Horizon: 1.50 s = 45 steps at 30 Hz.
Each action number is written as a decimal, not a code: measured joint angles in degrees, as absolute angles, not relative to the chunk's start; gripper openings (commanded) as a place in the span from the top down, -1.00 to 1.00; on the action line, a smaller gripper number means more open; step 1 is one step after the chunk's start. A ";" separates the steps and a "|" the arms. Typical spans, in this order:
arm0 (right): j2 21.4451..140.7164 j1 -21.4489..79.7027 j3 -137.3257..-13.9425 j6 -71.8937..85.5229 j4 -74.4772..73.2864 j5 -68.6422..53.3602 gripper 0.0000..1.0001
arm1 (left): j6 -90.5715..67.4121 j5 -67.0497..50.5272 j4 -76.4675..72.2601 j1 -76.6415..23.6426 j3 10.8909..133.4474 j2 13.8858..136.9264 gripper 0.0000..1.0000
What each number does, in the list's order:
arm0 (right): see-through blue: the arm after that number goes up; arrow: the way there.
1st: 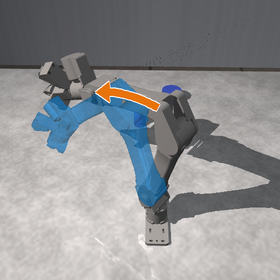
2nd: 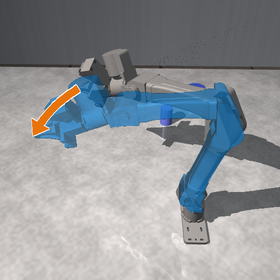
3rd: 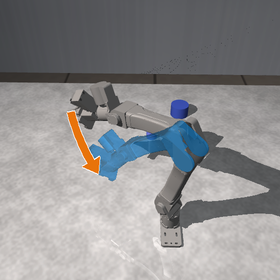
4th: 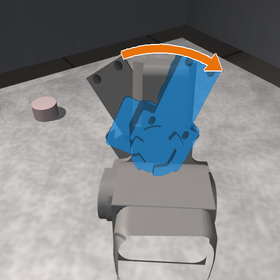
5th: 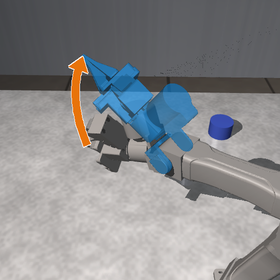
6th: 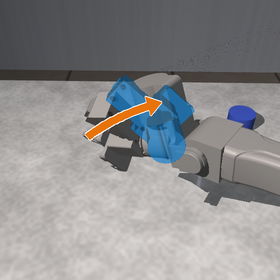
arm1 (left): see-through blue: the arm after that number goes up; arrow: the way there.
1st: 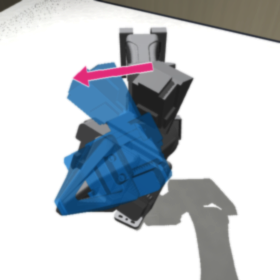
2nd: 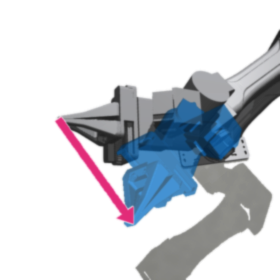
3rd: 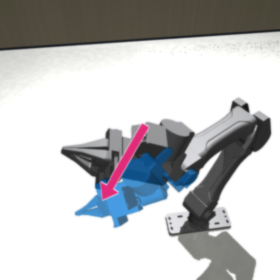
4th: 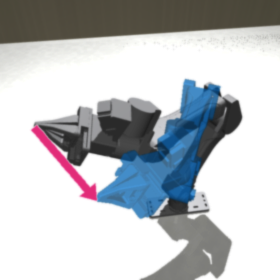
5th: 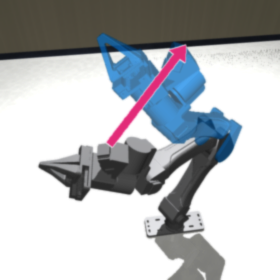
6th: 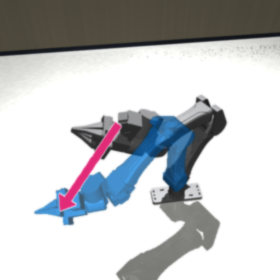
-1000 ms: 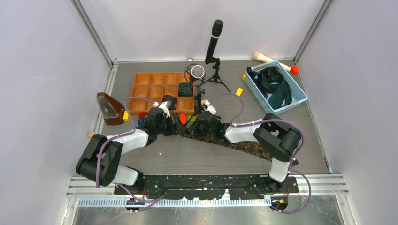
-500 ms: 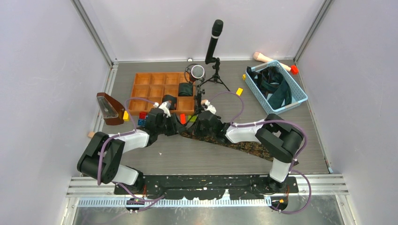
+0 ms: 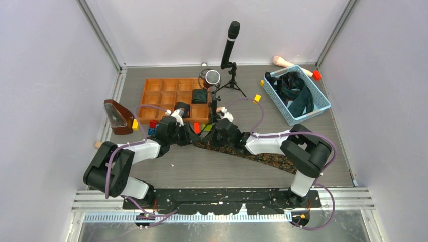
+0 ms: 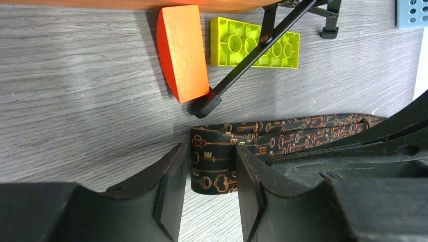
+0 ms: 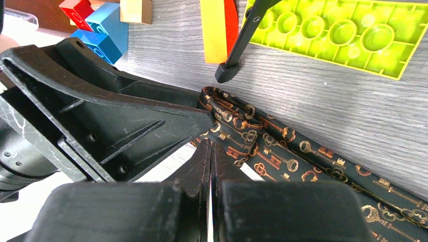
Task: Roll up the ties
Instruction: Roll the tie at the center of the board.
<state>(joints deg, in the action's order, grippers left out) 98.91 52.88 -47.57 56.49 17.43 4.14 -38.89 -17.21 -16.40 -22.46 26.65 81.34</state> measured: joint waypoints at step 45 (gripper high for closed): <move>100.29 52.75 -45.87 58.35 16.10 5.93 0.81 | -38.87 -26.37 -21.54 -22.15 26.74 86.56 0.38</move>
<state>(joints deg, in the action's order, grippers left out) 100.29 52.75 -45.87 58.35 16.10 5.93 -38.87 -26.37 -21.54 -22.15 26.74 86.56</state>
